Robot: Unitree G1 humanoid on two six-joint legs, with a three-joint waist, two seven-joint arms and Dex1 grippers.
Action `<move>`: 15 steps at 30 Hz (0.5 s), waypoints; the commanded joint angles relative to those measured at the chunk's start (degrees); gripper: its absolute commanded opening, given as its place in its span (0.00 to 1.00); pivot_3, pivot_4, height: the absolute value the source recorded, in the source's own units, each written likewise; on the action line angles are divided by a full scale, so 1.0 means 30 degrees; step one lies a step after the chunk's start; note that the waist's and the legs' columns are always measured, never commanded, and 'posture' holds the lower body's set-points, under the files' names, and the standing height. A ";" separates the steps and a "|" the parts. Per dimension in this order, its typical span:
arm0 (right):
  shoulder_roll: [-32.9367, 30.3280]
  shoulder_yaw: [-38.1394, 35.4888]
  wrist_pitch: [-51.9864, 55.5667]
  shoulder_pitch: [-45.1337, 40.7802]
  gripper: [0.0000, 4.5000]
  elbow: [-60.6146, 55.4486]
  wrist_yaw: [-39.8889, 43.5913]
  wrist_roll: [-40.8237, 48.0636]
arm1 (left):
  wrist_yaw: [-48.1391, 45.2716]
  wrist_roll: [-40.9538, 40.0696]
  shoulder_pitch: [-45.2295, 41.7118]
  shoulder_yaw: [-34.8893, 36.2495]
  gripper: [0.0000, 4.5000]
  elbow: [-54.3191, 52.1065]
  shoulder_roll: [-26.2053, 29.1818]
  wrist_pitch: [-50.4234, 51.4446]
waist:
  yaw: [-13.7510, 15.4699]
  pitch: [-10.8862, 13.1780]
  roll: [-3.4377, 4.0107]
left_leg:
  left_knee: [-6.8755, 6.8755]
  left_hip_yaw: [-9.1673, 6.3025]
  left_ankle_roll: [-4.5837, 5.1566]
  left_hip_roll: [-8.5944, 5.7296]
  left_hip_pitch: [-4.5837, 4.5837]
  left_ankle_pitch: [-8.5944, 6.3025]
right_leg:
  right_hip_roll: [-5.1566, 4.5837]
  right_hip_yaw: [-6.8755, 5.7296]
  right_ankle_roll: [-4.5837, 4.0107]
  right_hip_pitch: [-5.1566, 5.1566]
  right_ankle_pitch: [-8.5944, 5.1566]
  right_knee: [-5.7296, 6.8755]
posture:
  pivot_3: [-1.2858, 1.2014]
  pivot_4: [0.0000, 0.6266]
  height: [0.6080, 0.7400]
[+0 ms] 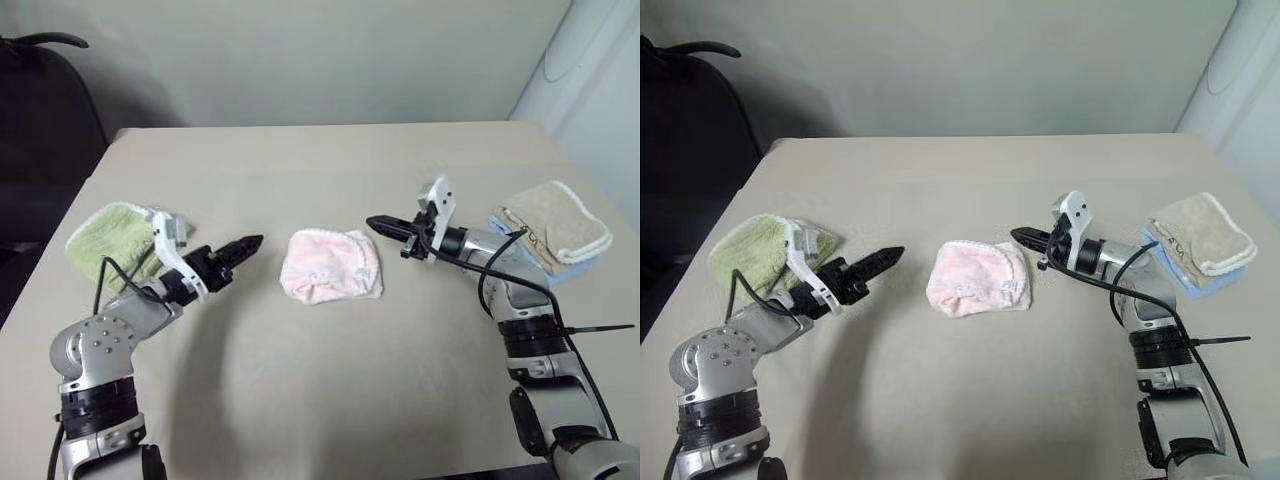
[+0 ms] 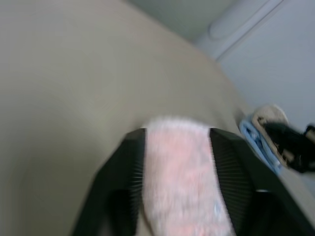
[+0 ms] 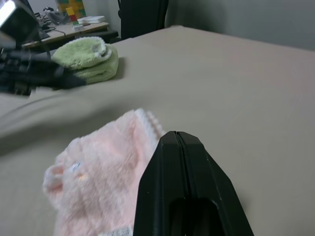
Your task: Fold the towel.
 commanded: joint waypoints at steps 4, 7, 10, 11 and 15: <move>0.0315 -0.0201 -0.0884 -0.0312 0.00 -0.0020 -0.0179 -0.0037 | -0.0176 0.0544 -0.0975 -0.2062 1.00 0.1734 -0.0543 0.1282 | 0.0092 0.0001 -0.0001 | 0.0002 -0.0009 0.0000 -0.0001 -0.0009 -0.0001 | 0.0000 -0.0001 0.0000 -0.0001 0.0000 -0.0009 | 0.52 0.24 1.00; 0.0375 -0.0199 -0.0966 -0.0154 0.00 -0.0117 -0.0280 -0.0060 | -0.0156 0.0965 -0.1711 -0.2633 1.00 0.2591 -0.1136 0.1163 | 0.0103 0.0001 -0.0003 | 0.0006 -0.0008 0.0000 -0.0004 -0.0010 -0.0001 | 0.0000 -0.0001 -0.0001 -0.0001 0.0001 -0.0005 | 0.52 0.24 1.00; 0.0367 -0.0245 -0.1034 0.0093 0.00 -0.0284 -0.0460 -0.0093 | -0.0044 0.1745 -0.2348 -0.3717 1.00 0.3285 -0.1921 0.1218 | 0.0139 0.0001 -0.0003 | 0.0007 -0.0007 -0.0002 -0.0008 -0.0006 0.0001 | 0.0000 -0.0002 -0.0001 0.0001 0.0001 0.0002 | 0.52 0.24 1.00; 0.0352 -0.0268 -0.1016 0.0183 0.00 -0.0403 -0.0512 -0.0067 | -0.0012 0.1953 -0.2515 -0.3980 1.00 0.3479 -0.2248 0.1252 | 0.0170 0.0001 -0.0002 | 0.0008 -0.0007 -0.0001 -0.0010 -0.0007 0.0001 | -0.0001 0.0000 0.0000 0.0002 0.0001 0.0003 | 0.52 0.24 1.00; 0.0283 -0.0315 -0.0972 0.0476 0.00 -0.0793 -0.0748 -0.0034 | 0.0046 0.2681 -0.3047 -0.4660 1.00 0.3864 -0.3361 0.1313 | 0.0389 0.0001 -0.0002 | 0.0032 -0.0009 0.0011 -0.0024 -0.0007 0.0008 | -0.0008 0.0000 0.0029 0.0015 0.0018 0.0000 | 0.52 0.24 1.00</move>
